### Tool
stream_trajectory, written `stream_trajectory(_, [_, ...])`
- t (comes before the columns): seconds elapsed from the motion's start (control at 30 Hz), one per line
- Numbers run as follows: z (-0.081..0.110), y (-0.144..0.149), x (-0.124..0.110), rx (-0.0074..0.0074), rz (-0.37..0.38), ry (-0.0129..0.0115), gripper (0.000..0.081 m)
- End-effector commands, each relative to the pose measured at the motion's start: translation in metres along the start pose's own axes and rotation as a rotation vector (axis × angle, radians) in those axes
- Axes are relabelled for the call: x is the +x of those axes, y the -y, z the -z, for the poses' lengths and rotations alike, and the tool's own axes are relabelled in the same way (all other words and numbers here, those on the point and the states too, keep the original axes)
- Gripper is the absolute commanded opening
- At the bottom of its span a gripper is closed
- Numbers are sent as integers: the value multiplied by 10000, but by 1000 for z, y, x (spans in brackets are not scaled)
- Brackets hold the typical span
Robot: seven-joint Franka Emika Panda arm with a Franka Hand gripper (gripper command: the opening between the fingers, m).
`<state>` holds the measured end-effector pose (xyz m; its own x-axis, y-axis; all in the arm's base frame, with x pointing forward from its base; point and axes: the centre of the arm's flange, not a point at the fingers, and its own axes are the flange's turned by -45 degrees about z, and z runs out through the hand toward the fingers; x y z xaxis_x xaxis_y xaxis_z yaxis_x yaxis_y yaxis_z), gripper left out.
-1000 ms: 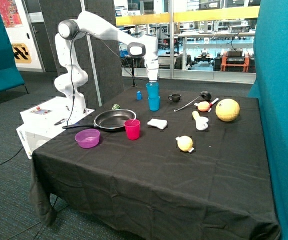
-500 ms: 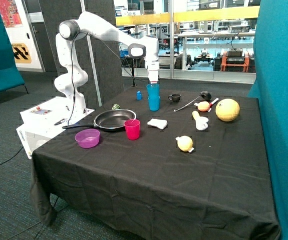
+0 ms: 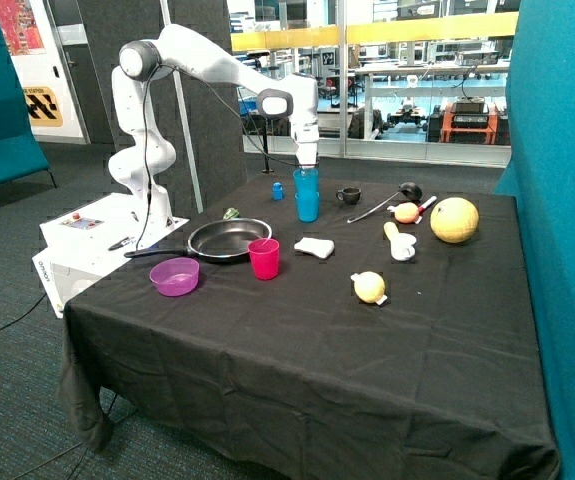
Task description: Stack the cups
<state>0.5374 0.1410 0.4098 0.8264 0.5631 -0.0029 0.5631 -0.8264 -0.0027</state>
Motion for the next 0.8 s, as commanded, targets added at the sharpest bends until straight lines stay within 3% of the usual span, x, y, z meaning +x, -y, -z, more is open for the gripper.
stream_trajectory(0.0, [-7,1,-2,-27,-53,-29,0])
stream_trajectory(0.77, [-23,1,-3,-26,-156,-29,0])
